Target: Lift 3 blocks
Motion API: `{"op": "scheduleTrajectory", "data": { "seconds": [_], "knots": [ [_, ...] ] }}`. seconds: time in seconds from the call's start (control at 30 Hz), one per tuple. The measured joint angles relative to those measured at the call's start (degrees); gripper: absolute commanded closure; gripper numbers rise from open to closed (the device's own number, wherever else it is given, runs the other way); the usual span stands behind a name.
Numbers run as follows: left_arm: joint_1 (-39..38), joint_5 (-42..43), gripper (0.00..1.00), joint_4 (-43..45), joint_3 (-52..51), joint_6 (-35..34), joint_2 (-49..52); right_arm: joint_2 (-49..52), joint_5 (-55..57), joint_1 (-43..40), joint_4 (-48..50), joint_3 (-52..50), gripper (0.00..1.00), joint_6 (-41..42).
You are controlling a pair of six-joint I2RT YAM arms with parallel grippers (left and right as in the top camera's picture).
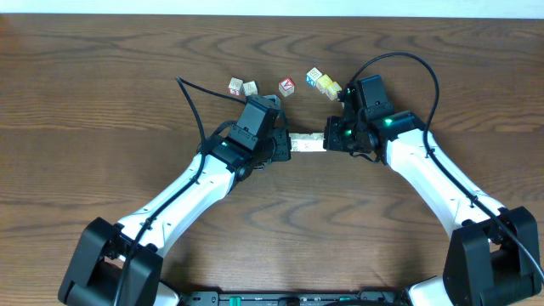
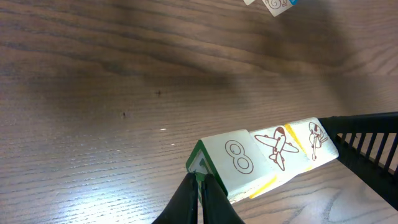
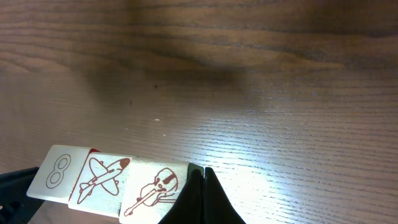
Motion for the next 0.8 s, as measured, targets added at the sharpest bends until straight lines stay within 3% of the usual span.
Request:
{"op": "scheduleTrajectory", "data": {
  "seconds": [0.8],
  "knots": [
    [0.0, 0.02, 0.93, -0.02, 0.0, -0.85, 0.0, 0.0, 0.0, 0.0, 0.02, 0.0, 0.99, 0.0]
  ]
}}
